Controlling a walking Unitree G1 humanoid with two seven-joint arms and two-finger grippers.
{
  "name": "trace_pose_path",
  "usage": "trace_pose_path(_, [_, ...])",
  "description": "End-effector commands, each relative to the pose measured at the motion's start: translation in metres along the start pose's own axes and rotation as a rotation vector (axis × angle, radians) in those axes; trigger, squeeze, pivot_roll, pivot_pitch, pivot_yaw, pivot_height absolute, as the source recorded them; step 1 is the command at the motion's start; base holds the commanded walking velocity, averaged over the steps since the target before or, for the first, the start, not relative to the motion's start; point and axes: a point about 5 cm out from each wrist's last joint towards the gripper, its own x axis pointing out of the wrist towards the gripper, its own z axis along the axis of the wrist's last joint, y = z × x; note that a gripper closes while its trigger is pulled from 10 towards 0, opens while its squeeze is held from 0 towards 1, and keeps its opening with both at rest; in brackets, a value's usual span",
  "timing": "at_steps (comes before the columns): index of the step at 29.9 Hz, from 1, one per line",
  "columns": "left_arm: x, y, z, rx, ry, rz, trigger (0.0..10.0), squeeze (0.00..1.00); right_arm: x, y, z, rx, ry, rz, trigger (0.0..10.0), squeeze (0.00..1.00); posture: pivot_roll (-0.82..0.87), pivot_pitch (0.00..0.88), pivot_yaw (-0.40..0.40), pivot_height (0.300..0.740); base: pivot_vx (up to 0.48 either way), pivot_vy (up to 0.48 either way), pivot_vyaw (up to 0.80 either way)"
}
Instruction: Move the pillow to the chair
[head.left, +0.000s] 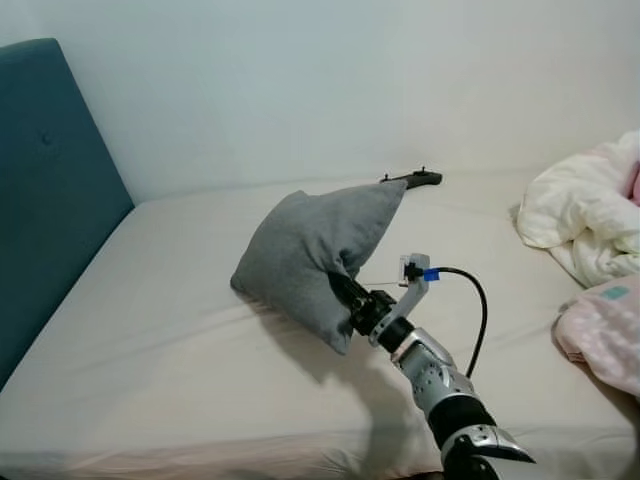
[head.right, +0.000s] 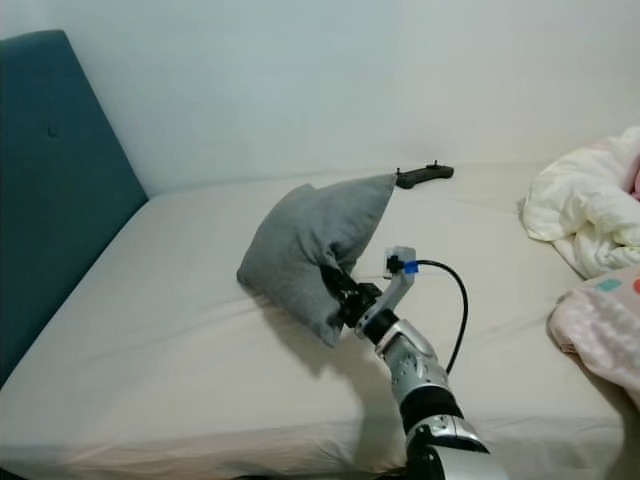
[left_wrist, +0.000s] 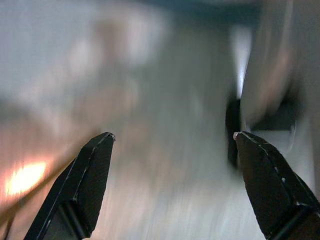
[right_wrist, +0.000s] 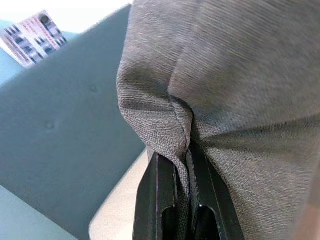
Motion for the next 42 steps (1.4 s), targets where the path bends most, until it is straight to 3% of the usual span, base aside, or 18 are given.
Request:
trace_pose_path(1, [0.002, 0.007, 0.024, -0.047, -0.088, 0.051, 10.0, 0.00, 0.004, 0.005, 0.001, -0.010, 0.011, 0.041, 0.0, 0.00, -0.05, 0.035, 0.036, 0.588, 0.000, 0.000, 0.00])
trace_pose_path(3, [0.003, 0.011, 0.030, -0.078, -0.101, 0.072, 10.0, 0.00, 0.003, 0.005, 0.001, -0.009, 0.013, 0.045, 0.0, 0.00, -0.06, 0.022, 0.030, 0.598, 0.000, 0.000, 0.00])
trace_pose_path(8, [0.003, 0.009, 0.029, -0.061, -0.096, 0.069, 10.0, 0.00, 0.005, 0.010, 0.006, -0.018, 0.014, 0.083, 0.0, 0.00, -0.07, 0.008, 0.023, 0.618, 0.000, 0.000, 0.00])
trace_pose_path(14, [0.002, 0.002, 0.012, -0.020, -0.038, 0.062, 10.0, 0.00, 0.008, 0.013, 0.010, -0.032, 0.016, 0.096, 0.0, 0.00, -0.07, 0.000, 0.013, 0.642, 0.000, 0.000, 0.00])
trace_pose_path(15, [0.001, -0.005, 0.002, 0.015, -0.010, 0.030, 10.0, 0.00, 0.010, 0.016, 0.013, -0.036, 0.009, 0.110, 0.0, 0.00, -0.07, 0.000, 0.011, 0.652, 0.000, 0.000, 0.00])
trace_pose_path(25, [-0.002, -0.019, -0.015, 0.058, 0.073, -0.038, 10.0, 0.00, 0.013, 0.019, 0.016, -0.043, 0.011, 0.120, 0.0, 0.00, -0.06, 0.000, 0.006, 0.691, -0.048, 0.000, 0.00])
trace_pose_path(36, [-0.001, -0.021, -0.013, 0.117, 0.066, -0.058, 10.0, 0.00, 0.013, 0.021, 0.017, -0.047, 0.007, 0.116, 0.0, 0.00, -0.07, 0.001, 0.011, 0.740, -0.131, 0.000, 0.00])
trace_pose_path(42, [-0.001, -0.024, -0.014, 0.133, 0.070, -0.071, 10.0, 0.00, 0.016, 0.030, 0.007, -0.050, 0.024, 0.139, 0.0, 0.00, -0.07, 0.000, 0.015, 0.740, 0.000, 0.000, 0.00])
